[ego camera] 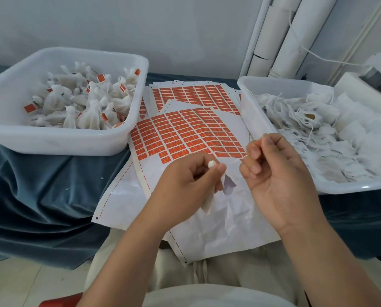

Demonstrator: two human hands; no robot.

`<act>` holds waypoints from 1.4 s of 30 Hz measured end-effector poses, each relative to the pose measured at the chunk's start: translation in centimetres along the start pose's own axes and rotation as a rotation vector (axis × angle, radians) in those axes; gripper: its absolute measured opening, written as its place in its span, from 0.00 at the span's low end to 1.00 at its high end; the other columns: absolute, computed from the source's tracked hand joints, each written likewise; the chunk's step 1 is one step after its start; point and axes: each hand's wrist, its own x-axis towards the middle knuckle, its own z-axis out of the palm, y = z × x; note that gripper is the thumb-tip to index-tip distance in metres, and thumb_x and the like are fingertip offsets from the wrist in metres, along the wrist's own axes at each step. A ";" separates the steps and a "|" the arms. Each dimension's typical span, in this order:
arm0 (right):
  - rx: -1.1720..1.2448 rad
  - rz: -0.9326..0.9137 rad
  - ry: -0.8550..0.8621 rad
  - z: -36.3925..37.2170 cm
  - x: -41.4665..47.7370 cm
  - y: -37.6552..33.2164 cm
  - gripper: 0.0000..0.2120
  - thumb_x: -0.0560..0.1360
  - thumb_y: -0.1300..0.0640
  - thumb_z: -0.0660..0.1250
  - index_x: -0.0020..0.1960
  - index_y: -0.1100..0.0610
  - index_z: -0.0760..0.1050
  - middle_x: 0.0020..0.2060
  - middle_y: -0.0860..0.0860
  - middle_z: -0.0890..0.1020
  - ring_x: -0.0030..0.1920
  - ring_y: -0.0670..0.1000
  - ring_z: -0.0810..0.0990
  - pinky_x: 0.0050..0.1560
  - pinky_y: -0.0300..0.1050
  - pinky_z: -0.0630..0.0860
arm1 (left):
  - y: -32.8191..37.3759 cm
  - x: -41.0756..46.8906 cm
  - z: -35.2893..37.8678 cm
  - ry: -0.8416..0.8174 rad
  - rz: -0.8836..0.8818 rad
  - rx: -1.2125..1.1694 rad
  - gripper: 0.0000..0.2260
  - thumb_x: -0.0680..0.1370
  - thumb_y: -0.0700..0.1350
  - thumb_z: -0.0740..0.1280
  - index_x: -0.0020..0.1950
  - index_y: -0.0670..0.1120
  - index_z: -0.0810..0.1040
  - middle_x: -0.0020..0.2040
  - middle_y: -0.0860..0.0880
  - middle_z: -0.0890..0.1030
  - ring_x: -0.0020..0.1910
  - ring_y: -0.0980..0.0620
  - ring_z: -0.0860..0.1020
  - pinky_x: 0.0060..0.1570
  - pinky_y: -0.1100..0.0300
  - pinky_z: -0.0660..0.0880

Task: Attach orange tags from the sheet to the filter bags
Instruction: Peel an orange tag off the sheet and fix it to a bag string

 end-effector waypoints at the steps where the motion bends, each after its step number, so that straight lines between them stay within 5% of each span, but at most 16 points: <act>1: 0.030 -0.008 0.011 -0.3 0.2 -0.3 0.11 0.86 0.58 0.61 0.45 0.55 0.74 0.36 0.51 0.75 0.32 0.47 0.70 0.35 0.38 0.73 | -0.2 0.0 0.0 -0.001 -0.030 0.012 0.12 0.84 0.53 0.66 0.41 0.56 0.80 0.35 0.61 0.82 0.36 0.62 0.81 0.36 0.75 0.72; 4: -0.030 -0.062 0.075 -1.7 0.6 -0.9 0.09 0.84 0.55 0.64 0.46 0.54 0.76 0.37 0.52 0.78 0.34 0.48 0.73 0.37 0.39 0.75 | -0.8 0.2 -0.1 0.034 -0.094 0.014 0.12 0.84 0.54 0.65 0.41 0.54 0.80 0.35 0.59 0.82 0.34 0.61 0.80 0.33 0.74 0.72; 7: -0.363 -0.016 0.125 -1.8 0.8 0.0 0.09 0.81 0.45 0.68 0.48 0.49 0.83 0.43 0.50 0.84 0.41 0.48 0.82 0.45 0.44 0.79 | -0.5 0.2 0.2 0.093 -0.061 -0.078 0.10 0.84 0.53 0.65 0.45 0.54 0.81 0.38 0.57 0.84 0.37 0.58 0.82 0.37 0.72 0.75; 10: -0.575 0.226 -0.071 -1.3 0.4 1.5 0.26 0.71 0.28 0.71 0.60 0.44 0.83 0.55 0.48 0.87 0.55 0.50 0.86 0.57 0.50 0.81 | 0.0 -0.2 0.9 0.180 0.025 -0.166 0.09 0.84 0.51 0.65 0.47 0.52 0.81 0.38 0.53 0.84 0.37 0.54 0.82 0.37 0.69 0.77; 12: -0.580 0.261 -0.195 -0.9 -0.2 2.1 0.28 0.72 0.28 0.71 0.62 0.47 0.84 0.58 0.50 0.86 0.60 0.52 0.85 0.62 0.52 0.80 | 0.2 -0.5 1.5 0.204 0.068 -0.208 0.07 0.84 0.48 0.66 0.48 0.50 0.81 0.37 0.50 0.83 0.34 0.50 0.81 0.35 0.65 0.78; 15: -0.460 0.247 -0.134 -0.6 -0.4 2.0 0.25 0.74 0.34 0.72 0.62 0.49 0.84 0.59 0.51 0.86 0.60 0.53 0.85 0.63 0.53 0.81 | 0.4 -0.7 2.0 0.237 0.090 -0.214 0.06 0.84 0.46 0.67 0.49 0.49 0.81 0.36 0.51 0.82 0.32 0.50 0.81 0.33 0.67 0.77; 19: -0.644 0.445 -0.098 -0.2 0.4 1.2 0.38 0.73 0.22 0.57 0.64 0.51 0.80 0.51 0.50 0.88 0.51 0.51 0.88 0.52 0.50 0.83 | 0.4 -0.7 1.9 0.340 0.100 -0.191 0.05 0.85 0.47 0.66 0.50 0.53 0.81 0.39 0.52 0.83 0.36 0.49 0.81 0.34 0.63 0.78; 22: -0.716 0.542 -0.237 -0.6 0.3 1.3 0.45 0.69 0.18 0.52 0.61 0.51 0.84 0.53 0.49 0.88 0.54 0.50 0.87 0.59 0.52 0.82 | 0.1 -0.7 1.7 0.404 0.122 -0.110 0.05 0.84 0.48 0.67 0.51 0.56 0.80 0.40 0.57 0.82 0.38 0.51 0.82 0.34 0.65 0.77; 27: -0.395 0.206 -0.108 -0.5 -0.5 2.4 0.20 0.79 0.37 0.67 0.61 0.50 0.86 0.58 0.53 0.87 0.62 0.53 0.85 0.68 0.56 0.77 | -0.2 -0.9 2.1 0.295 0.297 0.162 0.08 0.82 0.42 0.69 0.56 0.54 0.84 0.38 0.68 0.77 0.39 0.61 0.79 0.40 0.74 0.70; 31: -0.220 0.091 -0.068 -0.4 -0.8 2.1 0.16 0.84 0.46 0.64 0.59 0.55 0.85 0.59 0.57 0.86 0.62 0.56 0.84 0.64 0.52 0.80 | 0.3 -1.1 2.6 0.226 0.303 0.065 0.05 0.82 0.52 0.69 0.55 0.56 0.85 0.40 0.64 0.83 0.40 0.58 0.83 0.41 0.70 0.75; 34: -0.110 0.019 0.038 -0.5 -0.3 0.9 0.13 0.85 0.48 0.63 0.52 0.52 0.84 0.41 0.53 0.85 0.46 0.54 0.86 0.51 0.53 0.83 | -0.2 -0.7 0.7 0.354 0.145 0.082 0.05 0.82 0.54 0.68 0.54 0.59 0.84 0.44 0.65 0.84 0.47 0.63 0.83 0.43 0.71 0.78; 37: -0.506 -0.137 0.125 -1.4 0.2 -0.6 0.14 0.85 0.46 0.60 0.47 0.45 0.81 0.29 0.45 0.71 0.31 0.46 0.74 0.43 0.42 0.79 | -2.1 0.4 -2.1 0.409 -0.097 0.421 0.05 0.80 0.59 0.69 0.55 0.62 0.80 0.46 0.69 0.80 0.44 0.65 0.80 0.46 0.69 0.76; 42: -1.228 -0.228 0.009 -1.6 1.3 0.1 0.12 0.82 0.42 0.63 0.49 0.45 0.83 0.38 0.37 0.84 0.38 0.37 0.80 0.38 0.26 0.72 | -4.0 1.2 -0.5 0.228 -0.147 0.726 0.25 0.75 0.70 0.68 0.68 0.60 0.78 0.66 0.62 0.80 0.63 0.57 0.79 0.65 0.52 0.74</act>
